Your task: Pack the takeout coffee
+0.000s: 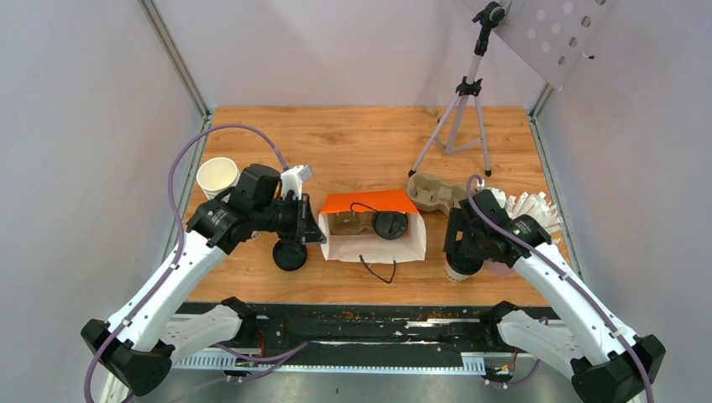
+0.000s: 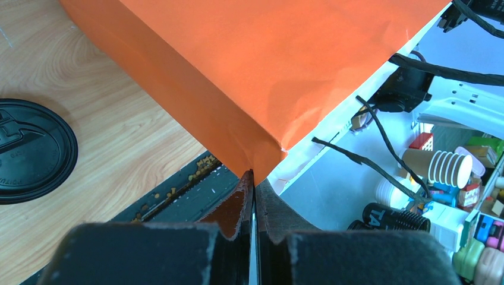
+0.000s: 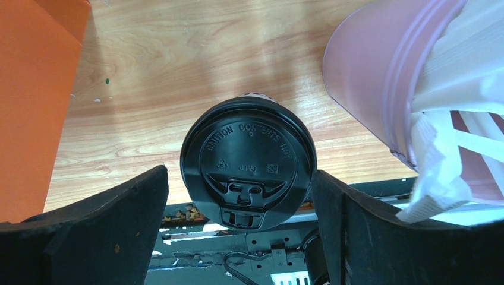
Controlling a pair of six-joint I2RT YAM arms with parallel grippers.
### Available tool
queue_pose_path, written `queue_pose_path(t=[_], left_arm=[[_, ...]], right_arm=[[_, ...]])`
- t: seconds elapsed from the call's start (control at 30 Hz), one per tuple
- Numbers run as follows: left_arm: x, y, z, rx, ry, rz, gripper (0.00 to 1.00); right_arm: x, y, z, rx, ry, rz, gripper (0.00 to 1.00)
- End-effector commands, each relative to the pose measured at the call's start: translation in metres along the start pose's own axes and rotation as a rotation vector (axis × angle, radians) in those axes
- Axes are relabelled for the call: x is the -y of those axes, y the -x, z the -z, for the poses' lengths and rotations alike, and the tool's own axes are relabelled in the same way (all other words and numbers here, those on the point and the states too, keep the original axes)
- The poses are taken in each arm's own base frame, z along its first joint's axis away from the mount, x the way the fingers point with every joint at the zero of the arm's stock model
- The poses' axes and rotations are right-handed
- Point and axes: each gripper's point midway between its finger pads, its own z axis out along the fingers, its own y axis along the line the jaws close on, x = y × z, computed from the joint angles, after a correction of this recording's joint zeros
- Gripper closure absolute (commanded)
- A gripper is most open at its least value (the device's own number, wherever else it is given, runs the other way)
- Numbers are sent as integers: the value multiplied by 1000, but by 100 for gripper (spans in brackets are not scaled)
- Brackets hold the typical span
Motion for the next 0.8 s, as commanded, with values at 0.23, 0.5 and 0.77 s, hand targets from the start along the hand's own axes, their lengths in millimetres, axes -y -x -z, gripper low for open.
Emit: queue_pose_path(t=[0.23, 0.5, 0.77], left_arm=[[12, 12, 7, 46, -35, -47, 93], [14, 12, 7, 43, -48, -45, 93], [14, 12, 5, 40, -52, -42, 93]], right_arm=[[1, 6, -1, 93, 30, -66, 14], [8, 5, 1, 147, 4, -133, 13], [4, 3, 1, 161, 12, -106, 12]])
